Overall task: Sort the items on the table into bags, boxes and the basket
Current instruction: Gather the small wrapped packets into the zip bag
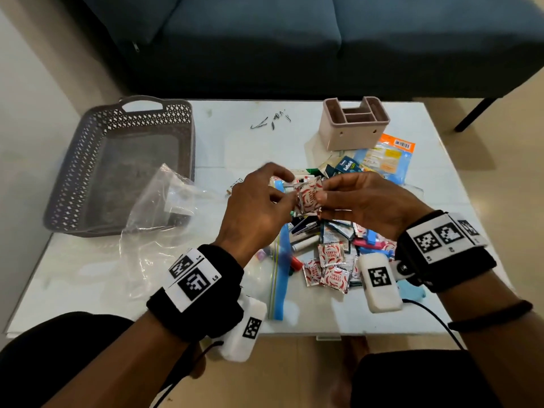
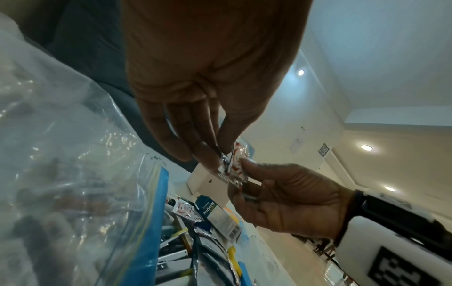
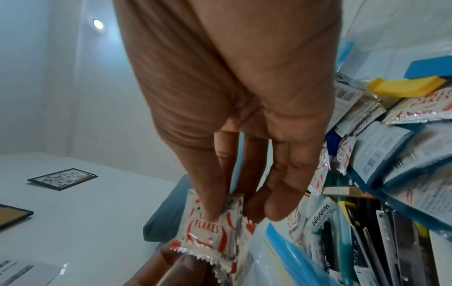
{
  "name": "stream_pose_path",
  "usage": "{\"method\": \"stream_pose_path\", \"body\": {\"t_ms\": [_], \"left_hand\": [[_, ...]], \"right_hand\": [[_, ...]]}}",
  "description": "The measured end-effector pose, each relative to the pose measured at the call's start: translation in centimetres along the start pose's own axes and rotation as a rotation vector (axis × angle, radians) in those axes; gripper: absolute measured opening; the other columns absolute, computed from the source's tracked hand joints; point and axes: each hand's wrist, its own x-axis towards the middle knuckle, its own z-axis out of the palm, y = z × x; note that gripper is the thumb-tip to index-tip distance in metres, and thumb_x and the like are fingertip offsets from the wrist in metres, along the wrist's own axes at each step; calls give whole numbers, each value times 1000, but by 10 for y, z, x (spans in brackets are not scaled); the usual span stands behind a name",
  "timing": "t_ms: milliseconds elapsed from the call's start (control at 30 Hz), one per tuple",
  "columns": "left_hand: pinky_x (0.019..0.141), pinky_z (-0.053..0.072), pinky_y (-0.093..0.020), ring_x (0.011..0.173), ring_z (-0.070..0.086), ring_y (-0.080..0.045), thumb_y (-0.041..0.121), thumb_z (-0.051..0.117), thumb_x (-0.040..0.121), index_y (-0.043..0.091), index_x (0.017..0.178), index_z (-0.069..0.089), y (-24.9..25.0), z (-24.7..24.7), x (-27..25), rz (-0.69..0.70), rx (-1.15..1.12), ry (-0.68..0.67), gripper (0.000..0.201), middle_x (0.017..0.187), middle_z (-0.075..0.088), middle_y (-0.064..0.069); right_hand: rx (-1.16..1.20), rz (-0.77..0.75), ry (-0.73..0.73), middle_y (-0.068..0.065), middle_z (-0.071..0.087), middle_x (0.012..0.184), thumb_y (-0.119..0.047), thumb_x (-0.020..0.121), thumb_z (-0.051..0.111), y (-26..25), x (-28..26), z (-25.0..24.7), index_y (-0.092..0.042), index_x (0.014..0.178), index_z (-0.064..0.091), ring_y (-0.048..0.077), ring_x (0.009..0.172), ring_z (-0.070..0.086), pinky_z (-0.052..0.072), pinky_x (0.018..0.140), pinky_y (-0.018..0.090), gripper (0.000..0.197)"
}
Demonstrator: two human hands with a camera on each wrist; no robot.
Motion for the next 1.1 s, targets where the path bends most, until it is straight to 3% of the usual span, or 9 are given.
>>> {"method": "stream_pose_path", "body": {"t_ms": [100,200,300,400,600,733,867,1000,1100], "left_hand": [[66,58,-26,69,73,-7,25,69,93,28,106,54,1,0,-3,40,52,-39,20,86,76,5],[76,53,-35,88,68,-20,47,66,93,33,106,53,-6,-2,-8,39,453,-159,23,93,72,4],[73,40,-35,100,64,-31,59,57,95,30,125,46,-10,7,-17,41,742,-215,43,102,68,-4],[74,40,-36,100,65,-34,55,55,99,33,144,35,-10,22,-26,115,825,-393,54,108,68,-10],[75,33,-35,111,61,-32,50,47,104,22,124,57,-14,24,-27,172,1087,-477,37,120,63,-10],[74,31,-34,107,61,-33,52,48,102,22,112,58,-8,14,-22,214,1001,-382,34,114,62,-9],[65,32,-32,78,54,-21,57,64,90,26,75,45,-2,-3,-15,268,746,-231,39,76,54,9],[66,51,-36,69,60,-13,31,75,76,27,69,49,0,-15,-11,221,519,-239,27,67,62,8],[66,52,-35,64,58,-10,18,71,73,25,69,52,4,-18,-14,210,336,-242,20,66,62,8]], "right_hand": [[-20,-6,42,18,75,101,-7,71,78,2,0,-1,-1,95,69,27,89,72,62,78,32,26],[-358,-49,184,23,75,95,-3,79,81,7,2,-4,6,98,70,28,81,71,64,71,32,23],[-756,-72,267,13,77,80,-9,81,84,18,7,-9,-9,88,73,22,71,74,65,74,42,12],[-874,-37,319,4,76,77,-9,79,86,24,9,-9,-18,84,67,16,63,74,64,74,44,22],[-871,-44,302,8,75,79,-7,82,83,24,9,-6,-12,87,64,19,61,75,64,66,39,20],[-759,-67,253,12,76,79,-6,85,80,23,9,-1,-7,88,67,15,59,73,62,61,31,14],[-597,-154,296,11,76,77,-7,81,84,21,12,13,-6,91,68,20,65,76,64,65,35,19],[-529,-227,274,16,76,77,-9,79,86,20,18,31,-5,95,65,29,67,75,65,65,41,27],[-591,-286,221,14,77,78,-10,82,84,18,25,39,-5,93,69,31,73,77,64,73,51,19]]}}
